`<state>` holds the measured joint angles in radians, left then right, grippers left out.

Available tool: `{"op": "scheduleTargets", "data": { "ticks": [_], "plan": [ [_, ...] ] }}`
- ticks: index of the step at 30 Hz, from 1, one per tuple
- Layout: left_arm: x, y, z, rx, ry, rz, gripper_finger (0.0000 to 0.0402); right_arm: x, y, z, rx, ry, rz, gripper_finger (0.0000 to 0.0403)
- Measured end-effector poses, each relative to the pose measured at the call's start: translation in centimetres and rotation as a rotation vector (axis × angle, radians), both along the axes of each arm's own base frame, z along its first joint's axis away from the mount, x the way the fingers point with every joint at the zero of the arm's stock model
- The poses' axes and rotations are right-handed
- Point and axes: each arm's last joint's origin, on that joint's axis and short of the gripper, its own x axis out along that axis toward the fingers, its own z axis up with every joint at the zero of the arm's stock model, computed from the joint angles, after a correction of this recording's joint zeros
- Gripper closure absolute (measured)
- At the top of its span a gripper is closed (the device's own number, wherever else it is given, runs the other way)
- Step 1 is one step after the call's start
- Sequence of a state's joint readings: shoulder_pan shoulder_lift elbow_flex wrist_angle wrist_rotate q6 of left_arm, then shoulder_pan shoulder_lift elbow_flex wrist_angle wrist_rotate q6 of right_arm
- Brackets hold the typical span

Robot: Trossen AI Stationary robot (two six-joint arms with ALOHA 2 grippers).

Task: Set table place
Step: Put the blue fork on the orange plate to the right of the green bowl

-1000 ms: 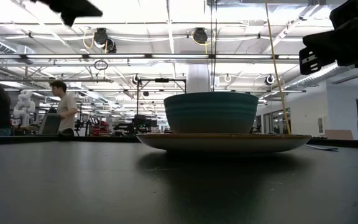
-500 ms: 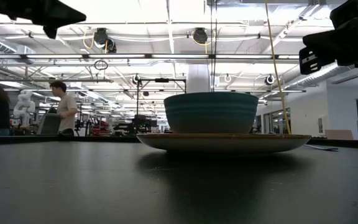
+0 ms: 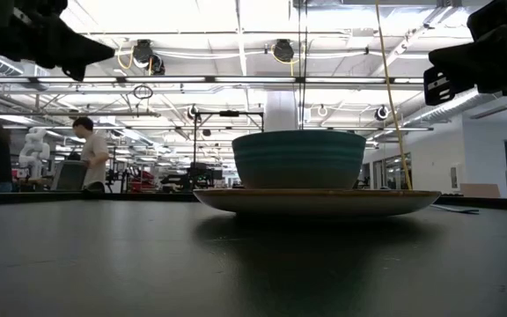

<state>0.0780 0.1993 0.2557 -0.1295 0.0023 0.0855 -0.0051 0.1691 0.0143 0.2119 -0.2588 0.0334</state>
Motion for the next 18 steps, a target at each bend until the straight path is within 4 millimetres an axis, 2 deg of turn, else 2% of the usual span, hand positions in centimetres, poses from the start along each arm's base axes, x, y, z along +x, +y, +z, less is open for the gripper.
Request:
{"op": "scheduleTargets", "data": {
  "ticks": [6, 12, 18],
  "plan": [
    [0.6, -0.3, -1.2, 0.093, -0.091, -0.128, 0.0401, 0.0, 0.0, 0.0, 0.0, 0.0, 0.0, 0.0403],
    [0.8, -0.3, -2.5, 0.151, -0.116, -0.128, 0.0401, 0.0, 0.0, 0.0, 0.0, 0.0, 0.0, 0.0403],
    [0.9, -0.3, -2.6, 0.138, -0.114, -0.141, 0.0401, 0.0, 0.0, -0.3, -0.019, 0.03, 0.0, 0.0403]
  ]
}}
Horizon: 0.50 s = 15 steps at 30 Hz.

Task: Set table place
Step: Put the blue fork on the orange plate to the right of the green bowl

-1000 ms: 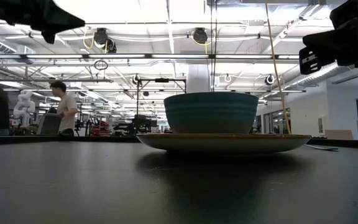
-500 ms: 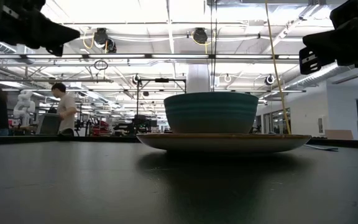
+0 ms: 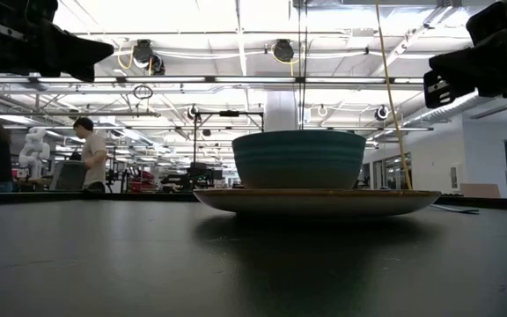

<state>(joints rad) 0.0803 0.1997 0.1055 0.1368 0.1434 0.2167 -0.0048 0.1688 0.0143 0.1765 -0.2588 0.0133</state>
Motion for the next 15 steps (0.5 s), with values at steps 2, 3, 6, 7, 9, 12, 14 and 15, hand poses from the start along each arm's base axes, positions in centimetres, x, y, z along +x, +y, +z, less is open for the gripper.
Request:
{"op": "scheduleTargets", "data": {
  "ticks": [2, 3, 6, 7, 9, 12, 14, 15],
  "plan": [
    [0.02, -0.02, -0.09, -0.011, 0.01, -0.007, 0.0401, 0.0, 0.0, -0.07, -0.01, 0.005, 0.0, 0.0403],
    [0.03, -0.02, -0.15, -0.02, 0.017, -0.008, 0.04, 0.0, 0.0, -0.07, -0.016, 0.004, 0.0, 0.0403],
    [0.03, -0.02, -0.25, -0.037, 0.028, -0.009, 0.04, 0.0, 0.0, -0.08, -0.032, 0.0, 0.0, 0.0403],
    [0.03, -0.03, -0.31, -0.038, 0.035, -0.01, 0.04, 0.0, 0.0, -0.09, -0.034, -0.001, 0.0, 0.0403],
    [0.03, -0.03, -0.4, -0.039, 0.044, -0.01, 0.04, 0.0, 0.0, -0.09, -0.035, -0.001, 0.0, 0.0403],
    [0.03, -0.03, -0.37, -0.039, 0.042, -0.01, 0.0397, 0.0, 0.0, -0.08, -0.035, -0.001, 0.0, 0.0403],
    [0.03, -0.03, -0.37, -0.04, 0.042, -0.01, 0.0396, 0.0, 0.0, -0.08, -0.033, 0.0, 0.0, 0.0403],
    [0.03, -0.03, -0.37, -0.041, 0.042, -0.01, 0.0397, 0.0, 0.0, -0.08, -0.033, 0.0, 0.0, 0.0403]
  ]
}}
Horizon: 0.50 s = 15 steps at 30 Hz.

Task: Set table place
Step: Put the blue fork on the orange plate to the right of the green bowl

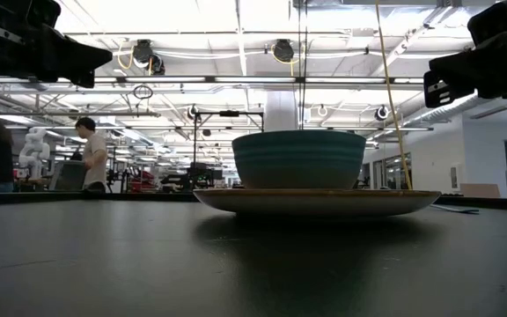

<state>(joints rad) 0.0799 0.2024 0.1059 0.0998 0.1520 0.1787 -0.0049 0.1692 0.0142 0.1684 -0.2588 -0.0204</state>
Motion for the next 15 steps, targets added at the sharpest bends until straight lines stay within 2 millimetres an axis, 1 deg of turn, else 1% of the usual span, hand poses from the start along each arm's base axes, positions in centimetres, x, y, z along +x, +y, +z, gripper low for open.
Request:
{"op": "scheduleTargets", "data": {
  "ticks": [3, 8, 11, 13, 15],
  "plan": [
    [0.0, 0.0, 0.0, -0.001, 0.0, 0.0, 0.04, 0.0, 0.0, 0.01, 0.0, 0.0, 0.0, 0.0403],
    [0.0, 0.0, 0.01, -0.004, -0.001, 0.0, 0.0392, 0.0, 0.0, -0.01, 0.0, 0.001, 0.0, 0.0403],
    [0.0, 0.0, 0.02, -0.004, -0.001, 0.0, 0.0397, 0.0, 0.0, -0.01, -0.015, -0.003, 0.0, 0.0403],
    [0.0, 0.0, 0.03, -0.006, -0.002, 0.0, 0.0399, 0.0, 0.0, 0.12, -0.066, -0.03, -0.001, 0.0403],
    [0.0, 0.0, 0.08, -0.009, -0.006, 0.0, 0.0395, 0.0, -0.08, 0.72, -0.064, -0.092, -0.032, 0.0403]
  ]
}}
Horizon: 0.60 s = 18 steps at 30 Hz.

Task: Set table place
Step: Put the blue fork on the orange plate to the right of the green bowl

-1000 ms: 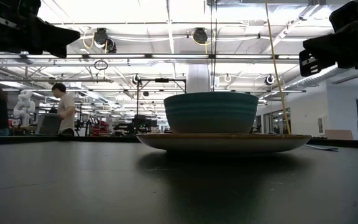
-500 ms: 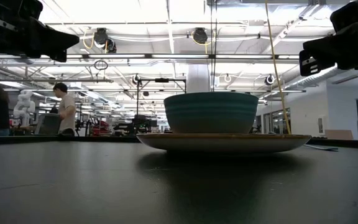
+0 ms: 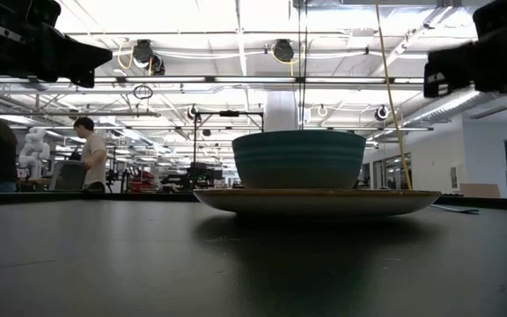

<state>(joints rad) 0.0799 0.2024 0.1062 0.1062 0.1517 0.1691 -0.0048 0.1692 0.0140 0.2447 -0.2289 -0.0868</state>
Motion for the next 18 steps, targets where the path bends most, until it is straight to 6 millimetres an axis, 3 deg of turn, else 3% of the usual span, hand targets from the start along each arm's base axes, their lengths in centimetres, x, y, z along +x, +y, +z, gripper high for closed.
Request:
{"op": "scheduleTargets", "data": {
  "ticks": [4, 9, 18],
  "plan": [
    [0.0, 0.0, 0.0, -0.014, -0.003, 0.005, 0.0379, -0.1, -0.4, 1.1, 0.105, -0.093, -0.141, 0.0403],
    [0.0, 0.1, 0.0, -0.017, -0.002, 0.02, 0.0376, 0.3, -0.9, 0.5, 0.113, -0.01, -0.286, 0.0403],
    [0.0, 0.1, 0.0, -0.017, -0.003, 0.021, 0.0398, 0.9, -2.0, 3.7, 0.197, -0.004, -0.641, 0.0403]
  ]
}}
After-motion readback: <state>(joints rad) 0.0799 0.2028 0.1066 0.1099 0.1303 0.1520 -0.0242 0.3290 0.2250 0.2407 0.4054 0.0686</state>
